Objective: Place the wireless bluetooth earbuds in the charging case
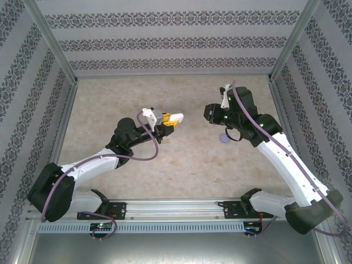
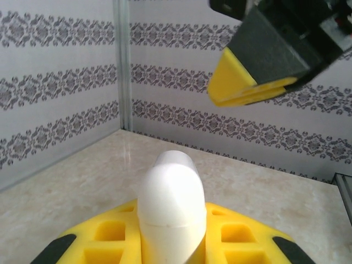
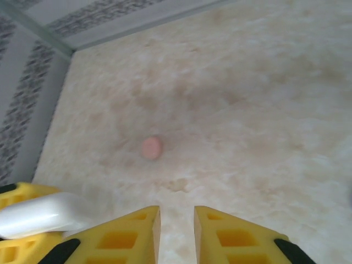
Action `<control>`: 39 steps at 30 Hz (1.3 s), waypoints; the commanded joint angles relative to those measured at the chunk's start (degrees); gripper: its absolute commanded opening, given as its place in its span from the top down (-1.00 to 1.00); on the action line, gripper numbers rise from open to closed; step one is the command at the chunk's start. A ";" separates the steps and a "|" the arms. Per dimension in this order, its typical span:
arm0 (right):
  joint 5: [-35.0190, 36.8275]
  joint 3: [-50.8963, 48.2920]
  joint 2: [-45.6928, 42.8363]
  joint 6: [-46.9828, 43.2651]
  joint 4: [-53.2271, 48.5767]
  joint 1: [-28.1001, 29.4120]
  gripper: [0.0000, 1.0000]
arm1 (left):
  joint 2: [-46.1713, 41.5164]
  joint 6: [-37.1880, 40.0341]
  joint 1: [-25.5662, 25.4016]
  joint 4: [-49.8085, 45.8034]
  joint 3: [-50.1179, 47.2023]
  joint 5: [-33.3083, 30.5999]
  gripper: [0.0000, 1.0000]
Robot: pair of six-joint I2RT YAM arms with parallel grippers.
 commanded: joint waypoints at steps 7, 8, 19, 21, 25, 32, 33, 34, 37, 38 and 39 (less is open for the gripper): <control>8.36 -11.57 -0.99 5.90 2.18 -5.55 0.33 | 10.16 -12.51 0.38 -9.32 6.42 -4.82 1.00; 8.66 -12.21 -0.77 5.97 2.22 -5.75 0.27 | 11.84 -14.27 0.34 -10.84 7.27 -4.46 1.00; 9.44 -16.63 1.61 7.29 4.10 -6.83 0.15 | 33.73 -34.37 0.30 -19.52 20.02 0.76 1.00; 9.19 -16.54 2.04 7.14 3.88 -6.84 0.14 | 35.94 -36.11 0.24 -20.87 21.68 0.60 1.00; 8.48 -16.35 2.61 7.09 3.93 -6.86 0.12 | 39.08 -38.32 0.30 -23.80 24.30 0.50 0.86; 8.25 -13.68 3.41 6.10 3.61 -6.87 0.05 | 43.32 -40.31 0.38 -31.45 28.77 0.26 0.46; 8.14 -13.15 3.58 6.00 3.55 -6.83 0.05 | 43.65 -40.72 0.40 -32.21 29.07 -0.09 0.44; 7.98 -12.72 3.75 5.89 3.54 -6.88 0.04 | 43.99 -41.27 0.50 -33.72 29.51 -0.63 0.39; 7.71 -11.53 3.85 5.61 3.25 -6.88 0.03 | 44.54 -41.98 1.12 -36.10 30.12 -1.21 0.21; 7.65 -11.23 3.85 5.56 3.23 -6.84 0.03 | 44.55 -41.99 1.25 -36.32 30.07 -1.14 0.16; 7.61 -10.89 3.77 5.47 3.09 -6.87 0.00 | 44.31 -41.97 1.44 -36.97 30.20 -1.17 0.07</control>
